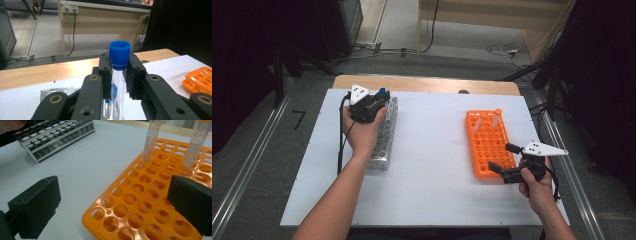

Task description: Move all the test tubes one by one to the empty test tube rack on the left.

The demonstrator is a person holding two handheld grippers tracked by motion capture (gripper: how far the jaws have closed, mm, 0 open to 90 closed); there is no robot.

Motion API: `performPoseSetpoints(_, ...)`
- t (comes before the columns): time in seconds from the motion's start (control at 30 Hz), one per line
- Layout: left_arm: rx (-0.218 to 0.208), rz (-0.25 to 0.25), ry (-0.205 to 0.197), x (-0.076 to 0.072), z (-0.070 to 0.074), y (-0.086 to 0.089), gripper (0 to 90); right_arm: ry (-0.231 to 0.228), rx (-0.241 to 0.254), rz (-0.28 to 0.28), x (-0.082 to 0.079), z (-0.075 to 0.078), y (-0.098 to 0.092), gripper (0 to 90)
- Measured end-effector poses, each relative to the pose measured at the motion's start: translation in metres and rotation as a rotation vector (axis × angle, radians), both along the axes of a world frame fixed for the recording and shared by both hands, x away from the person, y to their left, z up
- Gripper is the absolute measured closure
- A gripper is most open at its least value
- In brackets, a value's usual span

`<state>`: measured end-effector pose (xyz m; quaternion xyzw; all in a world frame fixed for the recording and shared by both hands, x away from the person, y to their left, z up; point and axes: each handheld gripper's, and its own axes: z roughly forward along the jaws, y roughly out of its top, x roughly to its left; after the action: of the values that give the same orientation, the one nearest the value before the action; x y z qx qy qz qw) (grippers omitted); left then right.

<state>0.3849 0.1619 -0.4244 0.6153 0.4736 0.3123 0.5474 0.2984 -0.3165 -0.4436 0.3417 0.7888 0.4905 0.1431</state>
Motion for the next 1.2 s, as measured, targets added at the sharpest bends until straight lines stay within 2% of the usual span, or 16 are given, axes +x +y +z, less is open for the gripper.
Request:
performPoseSetpoints(0.1,0.021,-0.009,0.010,-0.0008,-0.0001,-0.0016,76.9,0.000,-0.002,-0.001,-0.0002,-0.0002,0.0004,0.0)
performPoseSetpoints(0.27,0.025,-0.008,0.048,-0.0015,-0.0026,-0.0011,76.8,-0.002,0.000,-0.001,0.0001,0.0000,0.0000,0.0)
performPoseSetpoints(0.4,0.044,-0.009,0.116,-0.0036,-0.0023,-0.0033,76.7,-0.001,0.002,-0.005,0.0004,0.0001,-0.0009,0.0)
performPoseSetpoints(0.63,0.087,-0.008,0.139,-0.0084,0.0011,-0.0054,76.4,0.001,0.001,-0.009,0.0008,-0.0003,-0.0009,0.0)
performPoseSetpoints(0.73,0.091,-0.018,0.187,-0.0069,-0.0006,-0.0047,76.0,0.001,0.001,-0.011,0.0010,-0.0003,-0.0008,0.0)
performPoseSetpoints(0.83,0.095,-0.026,0.210,-0.0046,-0.0034,-0.0038,75.6,0.003,0.000,-0.014,0.0018,-0.0012,-0.0009,0.0)
performPoseSetpoints(0.97,0.097,-0.021,0.223,-0.0024,-0.0056,-0.0034,71.5,0.005,-0.001,-0.018,0.0029,-0.0021,-0.0013,0.0)
performPoseSetpoints(1.03,0.122,-0.017,0.218,-0.0029,-0.0058,-0.0040,69.8,0.009,0.001,-0.021,0.0033,-0.0023,-0.0017,0.0)
performPoseSetpoints(1.1,0.171,-0.019,0.195,-0.0041,-0.0054,-0.0058,74.9,0.008,0.002,-0.025,0.0036,-0.0025,-0.0018,0.0)
performPoseSetpoints(1.2,0.208,-0.031,0.196,-0.0046,-0.0061,-0.0094,76.2,0.008,0.003,-0.025,0.0036,-0.0027,-0.0017,0.0)
